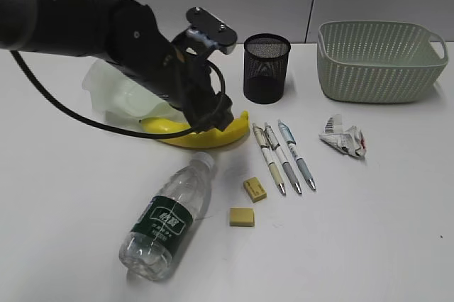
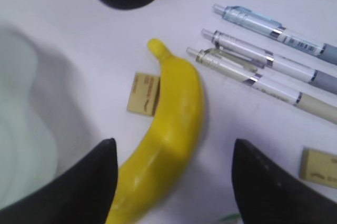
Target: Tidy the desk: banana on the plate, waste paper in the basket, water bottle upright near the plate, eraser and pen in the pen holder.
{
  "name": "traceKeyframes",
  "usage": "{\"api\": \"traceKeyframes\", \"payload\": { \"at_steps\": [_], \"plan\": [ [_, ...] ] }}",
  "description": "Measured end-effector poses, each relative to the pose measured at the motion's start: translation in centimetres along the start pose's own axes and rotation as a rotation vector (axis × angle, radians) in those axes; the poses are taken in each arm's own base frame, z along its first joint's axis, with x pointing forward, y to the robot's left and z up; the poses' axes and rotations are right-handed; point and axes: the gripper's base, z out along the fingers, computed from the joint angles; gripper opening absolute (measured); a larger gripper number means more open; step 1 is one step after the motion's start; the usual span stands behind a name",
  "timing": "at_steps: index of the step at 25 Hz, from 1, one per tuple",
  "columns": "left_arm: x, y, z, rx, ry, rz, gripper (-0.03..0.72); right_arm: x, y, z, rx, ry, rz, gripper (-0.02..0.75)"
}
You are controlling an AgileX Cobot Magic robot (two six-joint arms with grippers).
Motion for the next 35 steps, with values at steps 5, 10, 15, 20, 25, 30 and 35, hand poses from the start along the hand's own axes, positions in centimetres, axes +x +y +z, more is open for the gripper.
{"api": "traceKeyframes", "payload": {
  "at_steps": [5, 10, 15, 20, 25, 30, 35],
  "plan": [
    [-1.6, -0.7, 1.9, 0.017, 0.005, 0.145, 0.491, 0.0, 0.0, 0.0, 0.0, 0.0, 0.0, 0.237],
    [-1.3, -0.8, 4.3, 0.047, 0.083, 0.181, 0.478, 0.0, 0.0, 0.0, 0.0, 0.0, 0.0, 0.237],
    [-0.6, -0.8, 5.3, 0.048, 0.114, 0.211, 0.478, 0.0, 0.0, 0.0, 0.0, 0.0, 0.0, 0.237],
    [-0.4, -0.5, 6.1, 0.016, 0.115, 0.28, 0.477, 0.0, 0.0, 0.0, 0.0, 0.0, 0.0, 0.237],
    [-0.2, -0.4, 6.5, 0.002, 0.114, 0.312, 0.477, 0.0, 0.0, 0.0, 0.0, 0.0, 0.0, 0.237],
    [0.5, -0.5, 7.4, 0.011, 0.142, 0.317, 0.449, 0.0, 0.0, 0.0, 0.0, 0.0, 0.0, 0.237],
    [0.6, -0.5, 7.5, 0.011, 0.143, 0.317, 0.342, 0.0, 0.0, 0.0, 0.0, 0.0, 0.0, 0.237]
  ]
}}
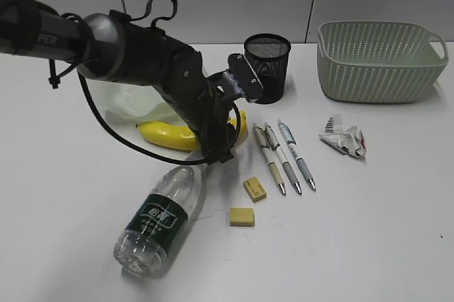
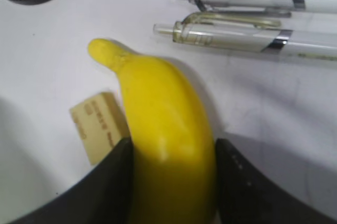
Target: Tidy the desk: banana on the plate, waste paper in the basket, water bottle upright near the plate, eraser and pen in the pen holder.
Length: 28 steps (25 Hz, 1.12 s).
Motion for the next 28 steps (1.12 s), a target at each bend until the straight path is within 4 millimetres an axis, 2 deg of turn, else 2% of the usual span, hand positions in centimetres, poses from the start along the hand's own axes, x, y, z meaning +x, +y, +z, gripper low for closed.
{"api": "traceKeyframes", "payload": {
  "at_steps": [5, 8, 12, 18, 21, 24, 28],
  "plan": [
    [0.0, 0.0, -0.1, -0.001, -0.001, 0.0, 0.342, 0.0, 0.0, 0.0, 0.0, 0.0, 0.0, 0.237],
    [-0.5, 0.3, -1.1, -0.013, -0.022, 0.0, 0.342, 0.0, 0.0, 0.0, 0.0, 0.0, 0.0, 0.237],
    [-2.0, 1.1, -4.7, -0.049, -0.101, -0.017, 0.342, 0.0, 0.0, 0.0, 0.0, 0.0, 0.0, 0.237],
    [-4.2, 2.3, -11.9, -0.112, -0.271, -0.064, 0.342, 0.0, 0.0, 0.0, 0.0, 0.0, 0.0, 0.237],
    [-4.9, 2.8, -14.0, -0.156, -0.351, -0.069, 0.342, 0.0, 0.0, 0.0, 0.0, 0.0, 0.0, 0.237],
    [-4.8, 4.0, -14.1, -0.215, -0.389, -0.055, 0.342, 0.0, 0.0, 0.0, 0.0, 0.0, 0.0, 0.237],
    [-2.9, 7.6, -11.9, -0.31, -0.411, -0.101, 0.342, 0.0, 0.0, 0.0, 0.0, 0.0, 0.0, 0.237]
  ]
}}
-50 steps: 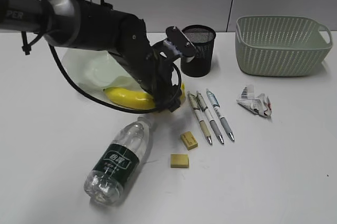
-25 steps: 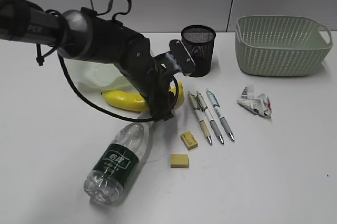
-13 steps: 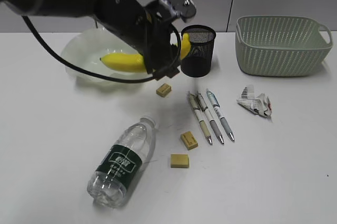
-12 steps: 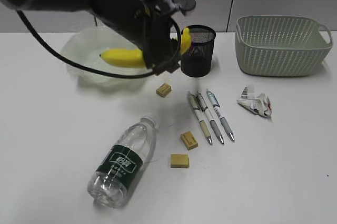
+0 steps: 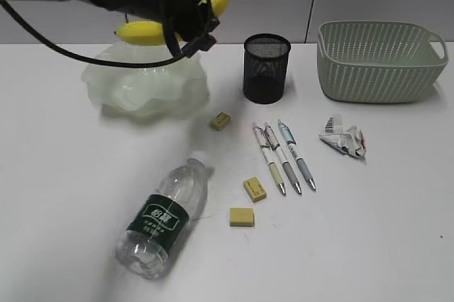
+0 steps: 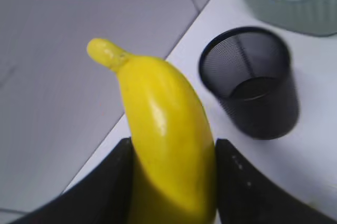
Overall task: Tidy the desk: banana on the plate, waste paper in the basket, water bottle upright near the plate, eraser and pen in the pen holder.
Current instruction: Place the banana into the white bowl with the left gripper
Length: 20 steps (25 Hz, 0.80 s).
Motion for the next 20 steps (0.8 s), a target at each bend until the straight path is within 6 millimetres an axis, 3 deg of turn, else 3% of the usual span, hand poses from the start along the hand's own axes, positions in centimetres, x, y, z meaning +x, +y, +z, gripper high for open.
{"api": "traceKeyframes", "payload": {
  "at_steps": [5, 9, 13, 17, 20],
  "plan": [
    [6.6, 2.5, 4.6, -0.046, 0.109, -0.064, 0.342, 0.0, 0.0, 0.0, 0.0, 0.0, 0.0, 0.236],
    [10.2, 3.0, 6.3, -0.031, 0.204, -0.136, 0.342, 0.0, 0.0, 0.0, 0.0, 0.0, 0.0, 0.236],
    [11.1, 3.1, 6.3, -0.008, 0.248, -0.216, 0.347, 0.0, 0.0, 0.0, 0.0, 0.0, 0.0, 0.236],
    [11.5, 2.5, 6.1, 0.042, 0.313, -0.252, 0.454, 0.0, 0.0, 0.0, 0.0, 0.0, 0.0, 0.236],
    [11.7, 2.2, 5.9, 0.07, 0.339, -0.297, 0.487, 0.0, 0.0, 0.0, 0.0, 0.0, 0.0, 0.236]
  ]
}}
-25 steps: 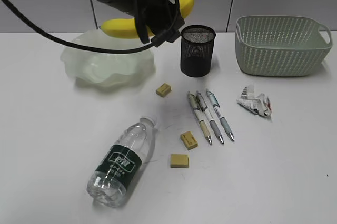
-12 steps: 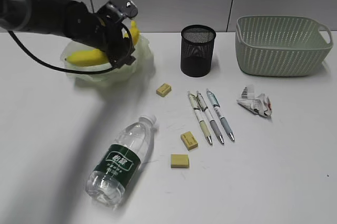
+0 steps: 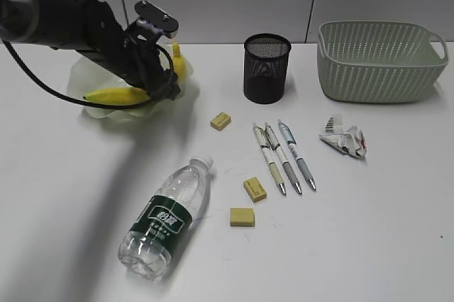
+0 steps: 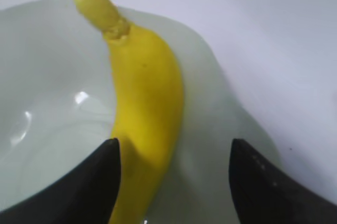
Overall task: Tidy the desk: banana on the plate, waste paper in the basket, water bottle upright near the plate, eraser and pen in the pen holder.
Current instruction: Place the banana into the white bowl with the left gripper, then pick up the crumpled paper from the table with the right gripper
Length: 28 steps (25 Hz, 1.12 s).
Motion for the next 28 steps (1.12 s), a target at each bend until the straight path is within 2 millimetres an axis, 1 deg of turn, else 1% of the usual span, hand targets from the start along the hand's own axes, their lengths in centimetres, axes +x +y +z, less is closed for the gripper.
{"api": "traceKeyframes", "payload": {
  "at_steps": [2, 4, 7, 10, 11, 13, 14, 16, 18, 19, 21, 22, 24, 25, 27, 28],
  "plan": [
    [-0.1, 0.0, -0.4, 0.01, 0.003, -0.015, 0.493, 0.0, 0.0, 0.0, 0.0, 0.0, 0.0, 0.236],
    [-0.7, 0.0, -1.3, 0.01, -0.01, -0.021, 0.494, 0.0, 0.0, 0.0, 0.0, 0.0, 0.0, 0.236],
    [-2.0, 0.3, -3.6, -0.002, -0.056, -0.021, 0.495, 0.0, 0.0, 0.0, 0.0, 0.0, 0.0, 0.236],
    [-3.7, 0.5, -7.1, 0.002, -0.113, -0.049, 0.493, 0.0, 0.0, 0.0, 0.0, 0.0, 0.0, 0.236],
    [-4.1, 0.5, -8.2, 0.012, -0.127, -0.068, 0.482, 0.0, 0.0, 0.0, 0.0, 0.0, 0.0, 0.236],
    [-4.9, 0.5, -11.2, 0.033, -0.166, -0.12, 0.431, 0.0, 0.0, 0.0, 0.0, 0.0, 0.0, 0.236],
    [-5.0, 0.7, -12.8, 0.036, -0.182, -0.144, 0.394, 0.0, 0.0, 0.0, 0.0, 0.0, 0.0, 0.236],
    [-4.3, 0.8, -16.0, 0.032, -0.206, -0.18, 0.335, 0.0, 0.0, 0.0, 0.0, 0.0, 0.0, 0.236],
    [-2.7, 0.8, -19.4, 0.014, -0.227, -0.208, 0.312, 0.0, 0.0, 0.0, 0.0, 0.0, 0.0, 0.236],
    [-1.5, 0.6, -21.3, 0.005, -0.238, -0.219, 0.306, 0.0, 0.0, 0.0, 0.0, 0.0, 0.0, 0.236],
    [1.4, -0.8, -25.4, -0.005, -0.27, -0.238, 0.302, 0.0, 0.0, 0.0, 0.0, 0.0, 0.0, 0.236],
    [2.7, -1.5, -27.1, -0.008, -0.286, -0.25, 0.3, 0.0, 0.0, 0.0, 0.0, 0.0, 0.0, 0.236],
    [6.3, -3.3, -31.1, -0.026, -0.337, -0.277, 0.3, 0.0, 0.0, 0.0, 0.0, 0.0, 0.0, 0.236],
    [8.1, -4.1, -32.4, -0.033, -0.338, -0.296, 0.3, 0.0, 0.0, 0.0, 0.0, 0.0, 0.0, 0.236],
    [12.2, -5.7, -36.1, -0.089, -0.38, -0.313, 0.3, 0.0, 0.0, 0.0, 0.0, 0.0, 0.0, 0.236],
    [14.2, -6.3, -37.3, -0.114, -0.365, -0.334, 0.3, 0.0, 0.0, 0.0, 0.0, 0.0, 0.0, 0.236]
  ]
}}
